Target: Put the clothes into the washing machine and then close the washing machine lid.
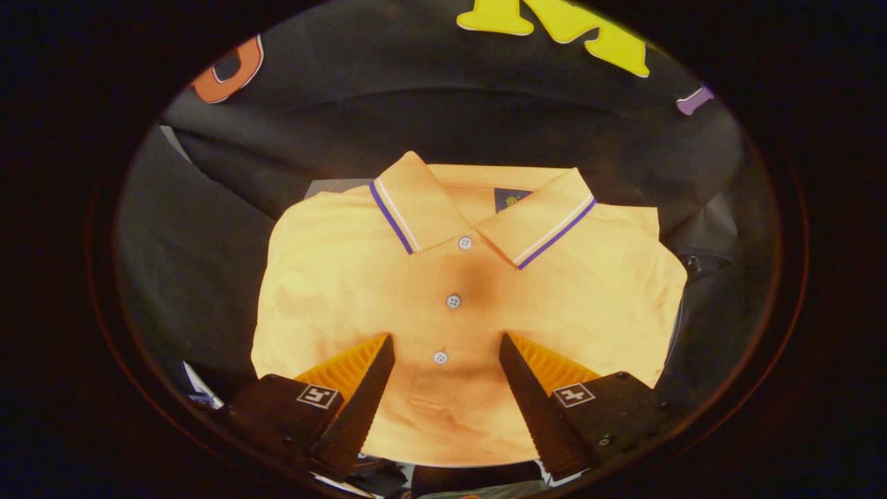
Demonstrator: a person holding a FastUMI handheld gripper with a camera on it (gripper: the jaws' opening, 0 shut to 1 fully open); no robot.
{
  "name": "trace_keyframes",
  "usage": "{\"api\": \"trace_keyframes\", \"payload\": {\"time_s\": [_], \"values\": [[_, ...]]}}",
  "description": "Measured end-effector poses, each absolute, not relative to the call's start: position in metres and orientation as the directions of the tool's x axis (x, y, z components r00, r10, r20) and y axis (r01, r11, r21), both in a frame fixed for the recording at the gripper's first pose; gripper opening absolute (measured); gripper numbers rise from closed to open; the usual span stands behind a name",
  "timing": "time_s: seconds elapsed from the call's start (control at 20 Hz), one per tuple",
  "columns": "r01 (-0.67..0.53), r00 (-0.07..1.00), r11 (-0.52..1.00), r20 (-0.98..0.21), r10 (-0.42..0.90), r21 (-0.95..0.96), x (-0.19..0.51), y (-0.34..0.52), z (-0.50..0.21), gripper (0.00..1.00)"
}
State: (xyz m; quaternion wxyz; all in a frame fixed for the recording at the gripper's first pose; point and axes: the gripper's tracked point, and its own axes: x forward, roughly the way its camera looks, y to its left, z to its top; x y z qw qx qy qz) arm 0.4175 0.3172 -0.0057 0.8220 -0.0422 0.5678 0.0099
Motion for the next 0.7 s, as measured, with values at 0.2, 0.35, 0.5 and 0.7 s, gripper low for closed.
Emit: {"api": "trace_keyframes", "payload": {"time_s": [0.2, 0.35, 0.5, 0.7], "values": [[-0.038, 0.35, 0.998, -0.936, -0.04, -0.057, 0.4175, 0.3175, -0.0093, 0.97], [-0.046, 0.337, 0.997, -0.941, -0.04, -0.059, 0.417, 0.3166, -0.0084, 0.97], [-0.039, 0.343, 0.998, -0.939, -0.039, -0.056, 0.4183, 0.3164, -0.0064, 0.95], [-0.035, 0.352, 0.998, -0.935, -0.036, -0.052, 0.4188, 0.3135, -0.0063, 0.84]]}}
